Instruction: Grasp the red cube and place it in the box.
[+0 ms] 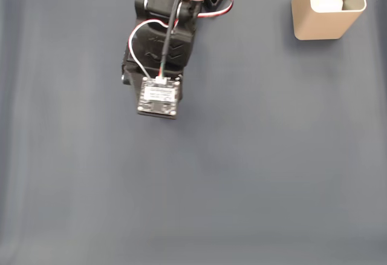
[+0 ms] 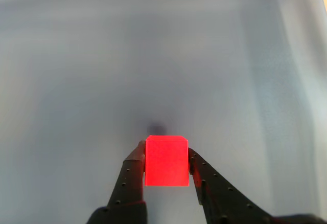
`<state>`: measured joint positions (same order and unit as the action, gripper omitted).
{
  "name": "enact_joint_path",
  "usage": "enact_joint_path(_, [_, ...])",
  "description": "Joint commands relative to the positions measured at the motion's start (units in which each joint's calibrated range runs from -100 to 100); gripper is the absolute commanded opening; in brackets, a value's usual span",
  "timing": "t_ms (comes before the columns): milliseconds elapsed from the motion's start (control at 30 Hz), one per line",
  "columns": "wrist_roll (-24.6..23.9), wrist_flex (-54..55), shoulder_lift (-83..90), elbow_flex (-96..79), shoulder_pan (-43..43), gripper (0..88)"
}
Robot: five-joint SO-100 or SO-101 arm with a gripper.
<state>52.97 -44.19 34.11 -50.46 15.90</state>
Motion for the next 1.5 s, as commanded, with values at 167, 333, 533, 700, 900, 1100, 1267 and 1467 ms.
enact_joint_path(167, [-0.05,-16.99,6.18,16.73,-6.49,0.1])
enact_joint_path(333, [0.59,-20.44,7.22,21.10,-9.33,0.1])
enact_joint_path(533, [0.54,-23.15,8.78,25.75,-12.88,0.1])
enact_joint_path(700, [0.73,-23.56,10.85,27.76,-16.29,0.1])
enact_joint_path(900, [1.12,-23.72,14.57,27.94,-21.97,0.1])
enact_joint_path(1100, [1.42,-24.70,17.26,27.94,-28.43,0.1])
enact_joint_path(1267, [1.27,-25.03,18.81,26.94,-32.69,0.1])
enact_joint_path(1467, [1.22,-25.28,20.20,25.48,-37.02,0.1])
